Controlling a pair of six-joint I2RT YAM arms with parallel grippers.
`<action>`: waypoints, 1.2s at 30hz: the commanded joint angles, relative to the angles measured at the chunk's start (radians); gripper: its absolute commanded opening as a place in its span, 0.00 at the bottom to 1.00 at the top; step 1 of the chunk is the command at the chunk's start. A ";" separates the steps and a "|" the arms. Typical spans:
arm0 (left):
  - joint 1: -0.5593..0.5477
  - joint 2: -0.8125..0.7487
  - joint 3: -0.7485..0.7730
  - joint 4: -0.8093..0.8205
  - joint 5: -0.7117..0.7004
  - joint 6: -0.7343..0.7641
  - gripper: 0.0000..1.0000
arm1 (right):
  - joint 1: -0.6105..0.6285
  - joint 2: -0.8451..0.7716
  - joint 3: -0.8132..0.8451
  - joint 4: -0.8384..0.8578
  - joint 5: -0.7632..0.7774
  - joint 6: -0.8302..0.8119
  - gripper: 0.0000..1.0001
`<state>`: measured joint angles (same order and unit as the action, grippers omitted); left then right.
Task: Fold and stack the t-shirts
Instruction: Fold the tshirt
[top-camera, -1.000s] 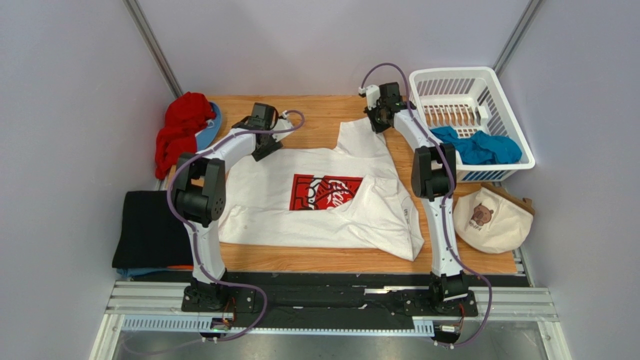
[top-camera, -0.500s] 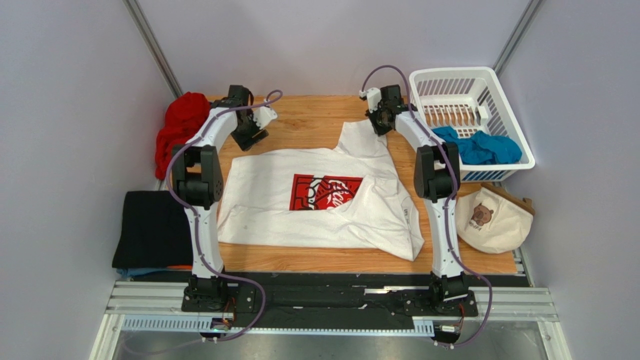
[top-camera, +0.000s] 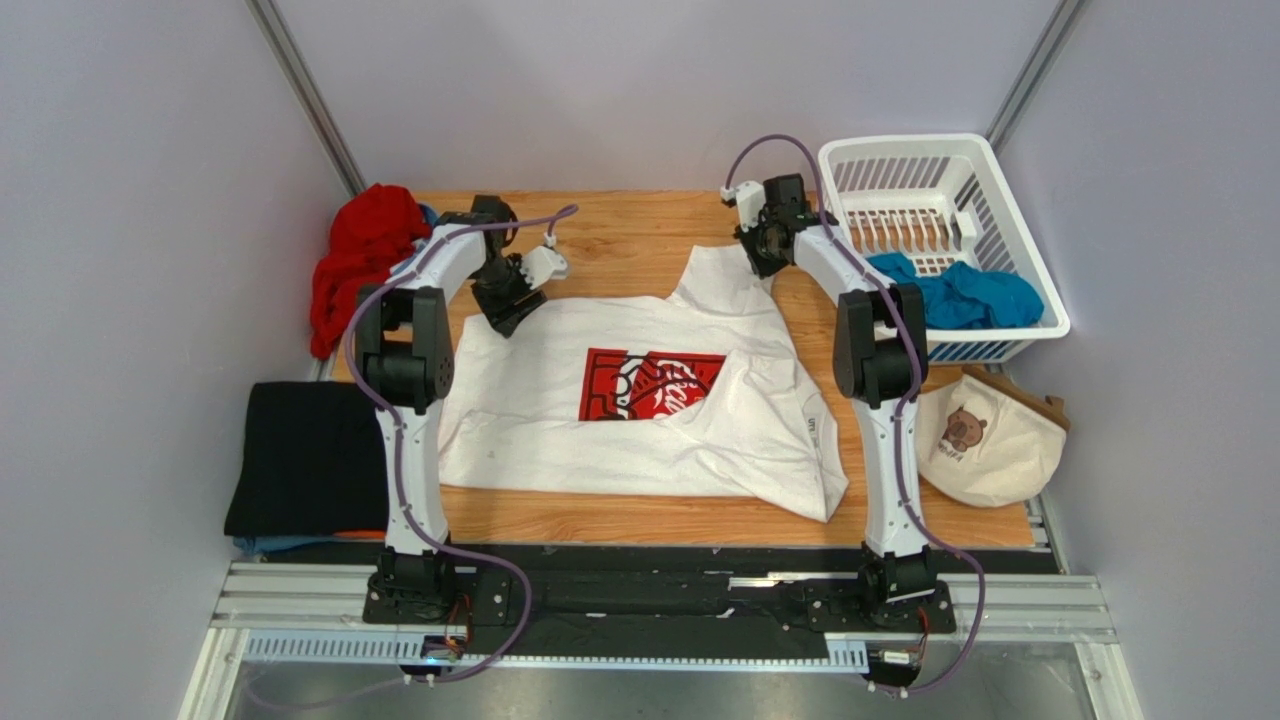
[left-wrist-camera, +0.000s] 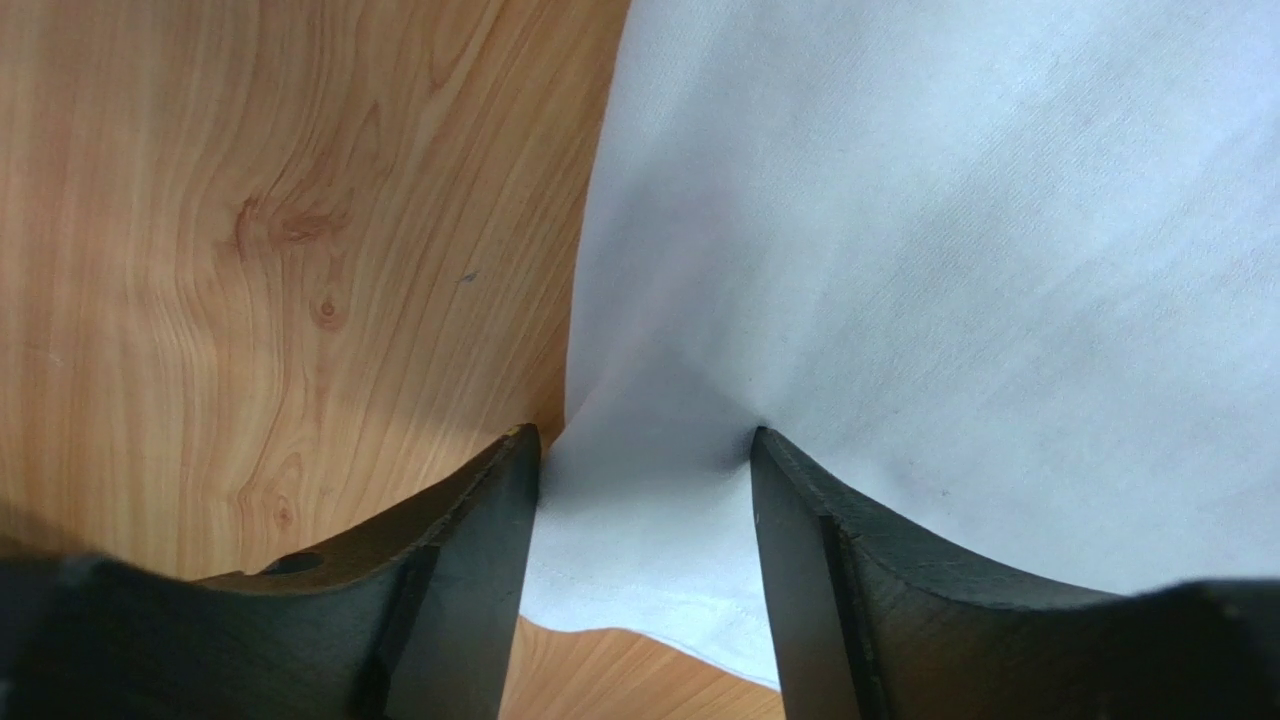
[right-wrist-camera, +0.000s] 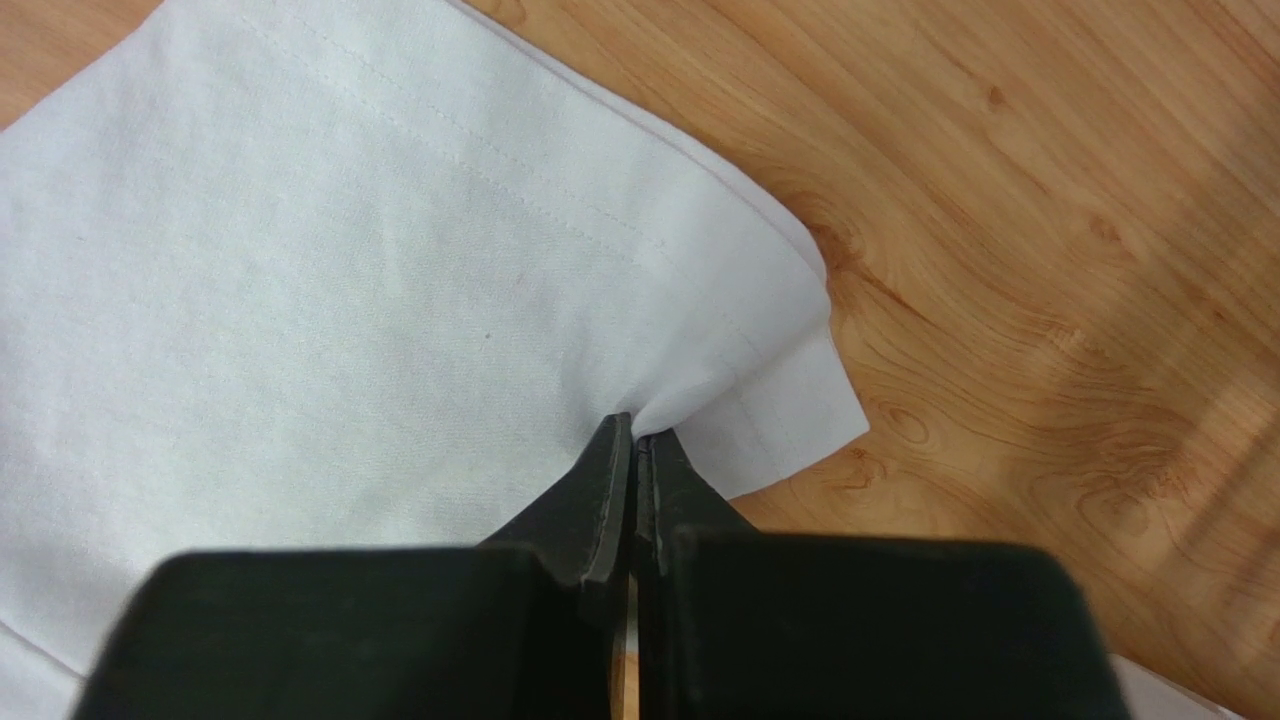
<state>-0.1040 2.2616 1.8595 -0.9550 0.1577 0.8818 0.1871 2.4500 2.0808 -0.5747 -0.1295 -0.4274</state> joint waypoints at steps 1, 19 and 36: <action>0.001 0.026 0.038 -0.025 0.028 0.025 0.57 | -0.003 -0.035 -0.051 -0.047 0.002 -0.019 0.00; 0.001 -0.060 0.052 -0.083 0.075 0.036 0.53 | 0.000 -0.042 -0.079 -0.062 0.036 -0.042 0.00; 0.001 -0.040 0.099 -0.068 0.060 0.034 0.27 | 0.008 -0.046 -0.113 -0.063 0.051 -0.047 0.00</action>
<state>-0.1040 2.2646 1.9167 -1.0283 0.2012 0.8989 0.1905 2.4073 2.0068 -0.5575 -0.1036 -0.4633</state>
